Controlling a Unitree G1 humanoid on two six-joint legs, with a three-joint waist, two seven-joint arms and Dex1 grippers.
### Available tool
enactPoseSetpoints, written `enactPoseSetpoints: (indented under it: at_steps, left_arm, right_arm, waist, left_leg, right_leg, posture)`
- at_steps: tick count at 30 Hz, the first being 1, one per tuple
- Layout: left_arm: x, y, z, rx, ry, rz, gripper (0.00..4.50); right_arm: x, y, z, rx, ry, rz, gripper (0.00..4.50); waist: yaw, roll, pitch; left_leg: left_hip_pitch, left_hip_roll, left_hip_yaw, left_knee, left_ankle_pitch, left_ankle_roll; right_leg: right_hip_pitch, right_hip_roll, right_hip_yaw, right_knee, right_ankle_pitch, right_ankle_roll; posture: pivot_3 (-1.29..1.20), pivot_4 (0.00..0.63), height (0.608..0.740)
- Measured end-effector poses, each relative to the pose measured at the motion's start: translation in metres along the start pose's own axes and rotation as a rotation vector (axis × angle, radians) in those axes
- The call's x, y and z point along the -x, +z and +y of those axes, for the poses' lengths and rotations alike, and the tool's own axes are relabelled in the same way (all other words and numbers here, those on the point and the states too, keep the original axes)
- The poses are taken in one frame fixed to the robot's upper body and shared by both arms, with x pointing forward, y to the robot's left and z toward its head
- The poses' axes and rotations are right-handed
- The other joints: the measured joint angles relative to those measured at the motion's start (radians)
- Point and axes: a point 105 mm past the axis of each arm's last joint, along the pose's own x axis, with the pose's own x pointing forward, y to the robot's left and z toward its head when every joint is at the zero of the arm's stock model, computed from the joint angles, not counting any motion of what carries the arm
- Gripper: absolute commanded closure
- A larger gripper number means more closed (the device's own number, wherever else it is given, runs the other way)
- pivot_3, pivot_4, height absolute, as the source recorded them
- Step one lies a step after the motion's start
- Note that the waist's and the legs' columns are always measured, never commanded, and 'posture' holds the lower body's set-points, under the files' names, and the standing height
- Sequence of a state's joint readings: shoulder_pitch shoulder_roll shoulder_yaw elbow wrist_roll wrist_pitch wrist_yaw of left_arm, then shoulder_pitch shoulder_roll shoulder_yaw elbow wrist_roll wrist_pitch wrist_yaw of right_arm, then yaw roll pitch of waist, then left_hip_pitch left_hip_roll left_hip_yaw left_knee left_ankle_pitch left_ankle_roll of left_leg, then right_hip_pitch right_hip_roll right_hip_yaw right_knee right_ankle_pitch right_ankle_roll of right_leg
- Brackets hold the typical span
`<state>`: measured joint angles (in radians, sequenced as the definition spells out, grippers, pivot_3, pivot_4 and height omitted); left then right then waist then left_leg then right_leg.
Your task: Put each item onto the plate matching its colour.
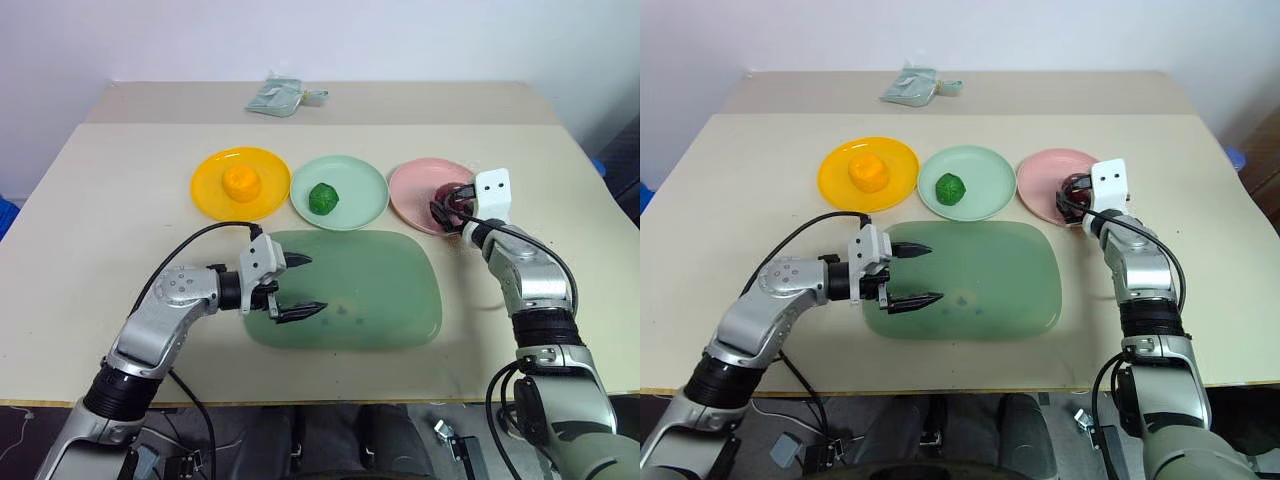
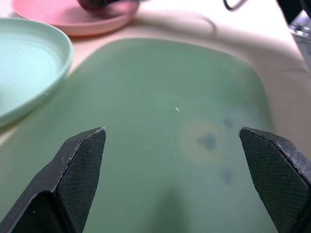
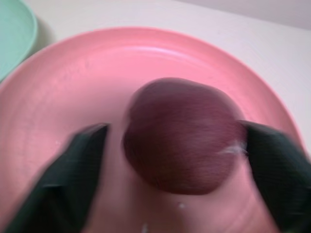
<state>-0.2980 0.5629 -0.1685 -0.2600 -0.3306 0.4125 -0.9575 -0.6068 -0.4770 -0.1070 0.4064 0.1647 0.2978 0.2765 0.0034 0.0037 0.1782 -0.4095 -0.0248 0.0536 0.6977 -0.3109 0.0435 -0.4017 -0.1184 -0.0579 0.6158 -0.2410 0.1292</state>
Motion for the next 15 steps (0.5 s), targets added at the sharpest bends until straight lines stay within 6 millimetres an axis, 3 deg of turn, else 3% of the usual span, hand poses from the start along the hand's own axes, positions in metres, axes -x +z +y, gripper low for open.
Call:
enactPoseSetpoints:
  at_steps: [3,5,7,10,15]
  left_arm:
    - [0.010,-0.004,0.012,0.018,0.103,-0.004,0.00]
    - [0.026,-0.007,0.028,0.034,0.224,-0.007,0.00]
    - [0.047,-0.014,0.048,0.044,0.382,0.002,0.00]
    - [0.098,-0.041,0.071,0.083,0.635,0.066,0.00]
    - [0.159,-0.074,0.056,0.147,0.797,0.159,0.00]
  right_arm:
    - [0.013,0.022,-0.005,0.073,0.050,-0.124,0.02]
    - [0.031,0.023,-0.015,0.115,0.103,-0.154,0.02]
    - [0.048,0.015,-0.024,0.131,0.165,-0.138,0.02]
    - [0.077,0.002,-0.038,0.128,0.258,-0.080,0.02]
    - [0.117,-0.014,-0.039,0.106,0.451,0.027,0.02]
  waist:
    - [0.001,0.000,0.000]
    - [0.007,0.000,0.000]
    - [0.009,0.000,0.000]
    - [0.004,0.000,0.000]
    - [-0.001,0.000,0.000]
  left_leg:
    - [0.000,0.000,-0.001,0.000,0.000,0.000]
    - [0.000,0.000,-0.001,0.000,0.000,0.000]
    - [0.001,0.000,-0.001,0.001,0.000,0.000]
    - [0.001,0.001,0.000,0.000,0.000,0.000]
    - [0.002,0.002,0.000,0.000,-0.001,0.001]
  right_leg:
    - [0.000,0.000,0.000,0.000,0.000,0.000]
    - [0.001,0.000,0.000,-0.001,0.000,0.000]
    - [0.002,0.000,-0.001,-0.002,0.000,0.000]
    - [0.002,0.000,0.000,-0.002,0.000,0.000]
    - [0.002,-0.001,0.000,-0.003,0.000,0.000]
  posture:
    - [0.00,0.150,0.740]
    - [0.00,0.150,0.740]
    - [0.00,0.150,0.740]
    - [0.00,0.150,0.740]
    - [0.00,0.150,0.740]
